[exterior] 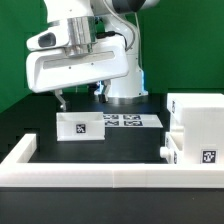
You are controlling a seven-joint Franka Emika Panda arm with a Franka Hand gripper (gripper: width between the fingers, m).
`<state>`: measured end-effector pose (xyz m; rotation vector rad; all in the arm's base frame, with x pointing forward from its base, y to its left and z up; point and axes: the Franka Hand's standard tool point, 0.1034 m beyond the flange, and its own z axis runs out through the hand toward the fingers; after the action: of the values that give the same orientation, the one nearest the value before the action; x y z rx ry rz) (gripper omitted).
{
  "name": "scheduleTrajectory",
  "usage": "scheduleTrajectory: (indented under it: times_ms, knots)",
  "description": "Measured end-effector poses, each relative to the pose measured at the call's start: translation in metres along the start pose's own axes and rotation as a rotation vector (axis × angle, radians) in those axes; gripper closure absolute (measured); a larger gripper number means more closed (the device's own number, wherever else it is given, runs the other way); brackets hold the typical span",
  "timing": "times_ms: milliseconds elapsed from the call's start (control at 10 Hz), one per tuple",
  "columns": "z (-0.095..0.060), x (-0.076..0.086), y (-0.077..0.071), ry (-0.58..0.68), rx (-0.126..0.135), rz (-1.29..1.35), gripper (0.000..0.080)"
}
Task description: Assemble drawer
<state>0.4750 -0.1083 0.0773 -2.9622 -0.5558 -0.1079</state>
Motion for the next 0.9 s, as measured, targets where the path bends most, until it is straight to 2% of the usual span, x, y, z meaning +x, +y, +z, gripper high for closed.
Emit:
scheduleTrajectory:
  times_ms: [100,300,500,600,700,900]
  knots:
    - [0.001,-0.006,-0.001,0.012,-0.021,0.024,0.0151]
    - [0.005,-0.029,-0.017,0.034,-0.072,0.059,0.0151]
    - [0.017,-0.052,-0.03,0.051,-0.104,0.081,0.0151]
    - [0.026,-0.064,-0.036,0.05,-0.109,0.095,0.0151]
    - [0.034,-0.065,-0.041,0.059,-0.113,0.098,0.0151]
    - [0.048,-0.071,-0.042,0.059,-0.107,0.105,0.0151]
